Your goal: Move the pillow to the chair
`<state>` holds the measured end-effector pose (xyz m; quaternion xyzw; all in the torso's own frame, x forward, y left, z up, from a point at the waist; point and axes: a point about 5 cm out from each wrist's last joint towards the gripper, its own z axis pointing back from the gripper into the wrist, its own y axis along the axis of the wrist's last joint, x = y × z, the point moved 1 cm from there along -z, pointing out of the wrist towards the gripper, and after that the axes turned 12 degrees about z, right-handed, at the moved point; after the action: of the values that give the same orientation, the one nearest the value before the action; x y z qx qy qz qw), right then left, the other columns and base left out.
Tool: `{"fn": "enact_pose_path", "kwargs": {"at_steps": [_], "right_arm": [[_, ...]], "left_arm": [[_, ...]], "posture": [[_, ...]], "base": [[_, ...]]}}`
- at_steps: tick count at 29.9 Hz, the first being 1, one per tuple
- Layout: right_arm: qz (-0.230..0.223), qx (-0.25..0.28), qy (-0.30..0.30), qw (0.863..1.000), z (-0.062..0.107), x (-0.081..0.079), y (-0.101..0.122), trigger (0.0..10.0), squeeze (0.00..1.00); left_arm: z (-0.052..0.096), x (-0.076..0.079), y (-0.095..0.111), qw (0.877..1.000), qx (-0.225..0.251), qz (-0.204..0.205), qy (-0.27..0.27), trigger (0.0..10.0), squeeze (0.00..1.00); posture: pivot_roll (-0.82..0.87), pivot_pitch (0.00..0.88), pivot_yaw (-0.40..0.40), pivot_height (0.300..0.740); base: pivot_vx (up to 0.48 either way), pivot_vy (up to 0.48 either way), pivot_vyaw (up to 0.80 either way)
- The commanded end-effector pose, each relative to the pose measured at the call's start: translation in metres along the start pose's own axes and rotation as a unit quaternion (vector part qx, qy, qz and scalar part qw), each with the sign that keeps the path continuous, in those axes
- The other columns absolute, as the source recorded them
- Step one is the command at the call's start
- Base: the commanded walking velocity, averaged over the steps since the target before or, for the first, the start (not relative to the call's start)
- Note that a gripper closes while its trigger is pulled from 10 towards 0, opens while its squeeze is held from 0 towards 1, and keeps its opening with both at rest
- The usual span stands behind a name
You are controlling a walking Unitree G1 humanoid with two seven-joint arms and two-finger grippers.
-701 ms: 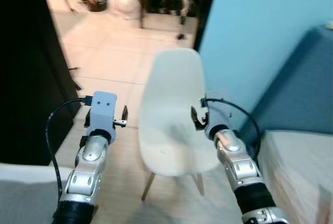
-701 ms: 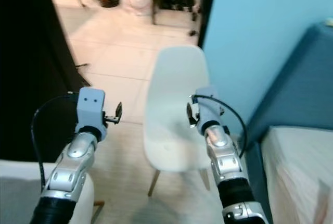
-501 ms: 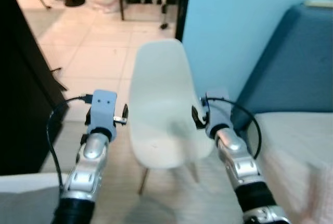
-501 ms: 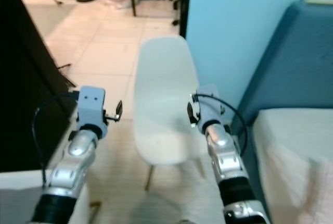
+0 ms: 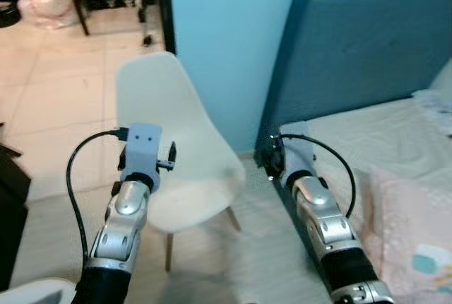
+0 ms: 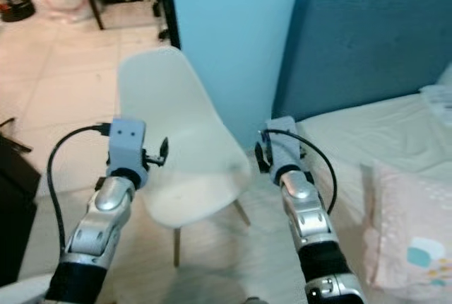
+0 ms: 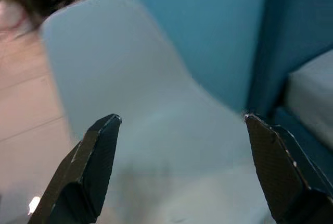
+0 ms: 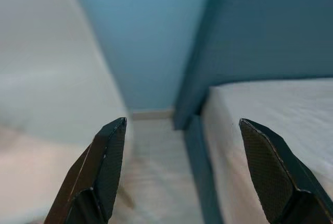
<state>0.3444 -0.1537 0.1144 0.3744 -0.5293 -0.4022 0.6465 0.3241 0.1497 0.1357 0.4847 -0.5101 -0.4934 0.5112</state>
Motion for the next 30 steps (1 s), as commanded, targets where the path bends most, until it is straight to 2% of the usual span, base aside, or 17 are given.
{"fn": "enact_pose_path", "kwargs": {"at_steps": [1,16,21,30], "right_arm": [[-0.003,0.000,-0.003,1.000,0.000,0.000,0.003,10.0,0.00],[-0.003,-0.012,0.001,1.000,0.003,-0.006,-0.003,10.0,0.00],[0.002,-0.016,0.005,1.000,0.002,-0.007,-0.004,10.0,0.00],[0.002,-0.017,0.003,1.000,0.004,-0.008,-0.005,10.0,0.00]], "left_arm": [[-0.002,-0.004,-0.002,1.000,-0.005,-0.005,0.003,10.0,0.00],[0.002,0.004,-0.010,1.000,-0.022,0.016,-0.013,10.0,0.00],[0.005,0.009,-0.015,0.999,-0.035,0.012,-0.031,10.0,0.00],[0.003,0.007,-0.016,0.999,-0.040,0.003,-0.033,10.0,0.00]], "posture": [[-0.01,0.065,-0.009,0.740],[-0.01,0.061,-0.012,0.740],[-0.01,0.063,-0.013,0.740],[0.00,0.062,-0.006,0.740]], "base": [[0.000,0.000,-0.80],[0.000,0.000,-0.80],[0.000,0.000,-0.80],[0.000,0.000,-0.80]]}}
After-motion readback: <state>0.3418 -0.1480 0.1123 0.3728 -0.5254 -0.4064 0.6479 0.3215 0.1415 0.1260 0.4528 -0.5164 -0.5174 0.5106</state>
